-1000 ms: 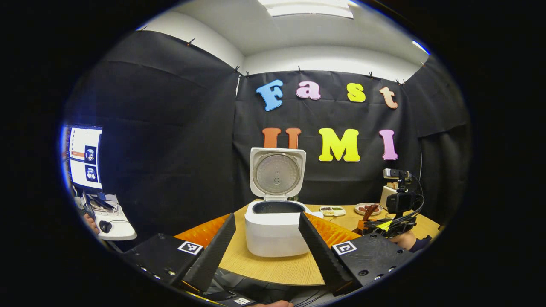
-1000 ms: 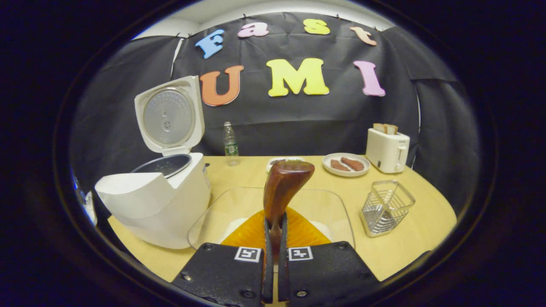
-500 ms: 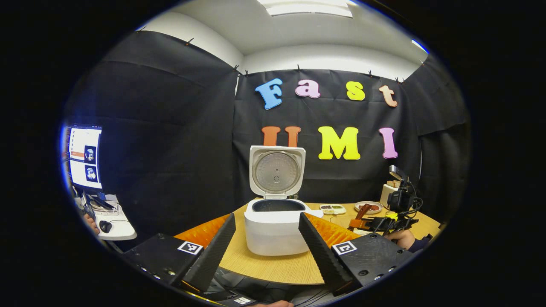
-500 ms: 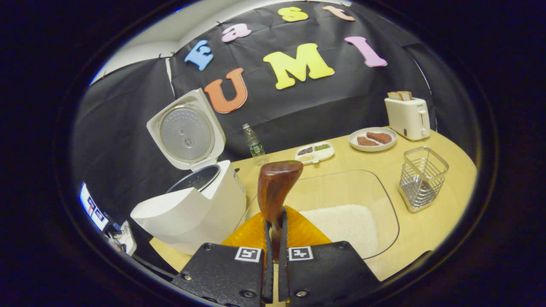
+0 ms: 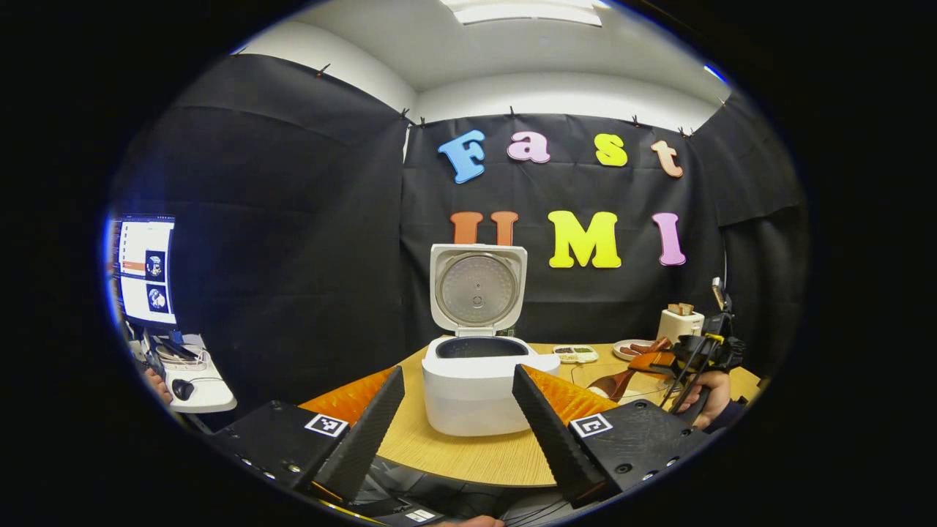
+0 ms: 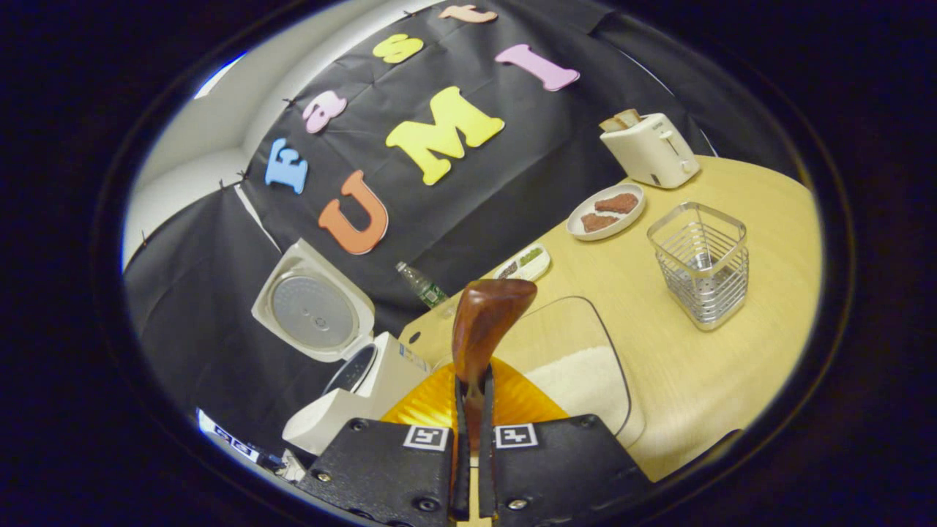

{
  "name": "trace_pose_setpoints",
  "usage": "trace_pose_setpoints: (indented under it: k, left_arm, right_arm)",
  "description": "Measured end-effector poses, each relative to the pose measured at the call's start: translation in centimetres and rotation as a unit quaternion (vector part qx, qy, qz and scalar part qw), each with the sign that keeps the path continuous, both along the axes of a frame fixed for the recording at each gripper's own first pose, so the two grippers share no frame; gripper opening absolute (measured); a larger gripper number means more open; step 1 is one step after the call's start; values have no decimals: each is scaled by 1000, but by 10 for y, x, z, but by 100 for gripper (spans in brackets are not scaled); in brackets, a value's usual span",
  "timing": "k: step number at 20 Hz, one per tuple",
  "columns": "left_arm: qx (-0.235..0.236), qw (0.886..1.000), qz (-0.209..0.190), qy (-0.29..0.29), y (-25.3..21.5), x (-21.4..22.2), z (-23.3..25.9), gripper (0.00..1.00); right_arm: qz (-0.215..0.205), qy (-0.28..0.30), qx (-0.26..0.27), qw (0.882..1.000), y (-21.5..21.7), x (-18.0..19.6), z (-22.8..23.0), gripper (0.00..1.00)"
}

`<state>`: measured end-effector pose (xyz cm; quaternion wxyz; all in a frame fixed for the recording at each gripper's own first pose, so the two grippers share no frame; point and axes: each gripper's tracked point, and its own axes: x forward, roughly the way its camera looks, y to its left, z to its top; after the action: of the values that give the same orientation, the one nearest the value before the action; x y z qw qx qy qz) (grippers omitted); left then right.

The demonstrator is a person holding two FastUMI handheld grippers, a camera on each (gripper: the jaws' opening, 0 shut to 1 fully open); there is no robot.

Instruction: Close the left gripper, press the button to open the rice cooker; take a wooden spoon from the chopstick holder with the right hand, scoop a spoonful of rice and pour it into the rice cooker, then put the wooden spoon back into the chopstick holder.

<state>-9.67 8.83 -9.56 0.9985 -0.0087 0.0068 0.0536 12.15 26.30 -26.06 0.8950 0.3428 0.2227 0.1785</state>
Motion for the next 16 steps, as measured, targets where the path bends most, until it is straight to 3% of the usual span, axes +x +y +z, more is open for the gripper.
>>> trace_pose_setpoints:
  k: [5,8,10,13,16]
  left_arm:
    - [-7,1000,0,9,0,1,-6,95]
    - [0,1000,1,6,-1,2,-6,95]
    - [6,1000,-2,-2,-5,2,0,95]
    - [3,1000,-8,-4,-10,4,-1,95]
    - [-9,1000,-22,6,-20,8,-7,95]
  right_arm:
    - [-27,10,89,996,-34,8,16,10]
    - [-38,25,153,987,-49,12,15,10]
    - [-41,46,216,975,-57,13,16,10]
    - [-44,67,318,945,-66,18,26,10]
    - [-42,94,382,918,-70,16,26,9]
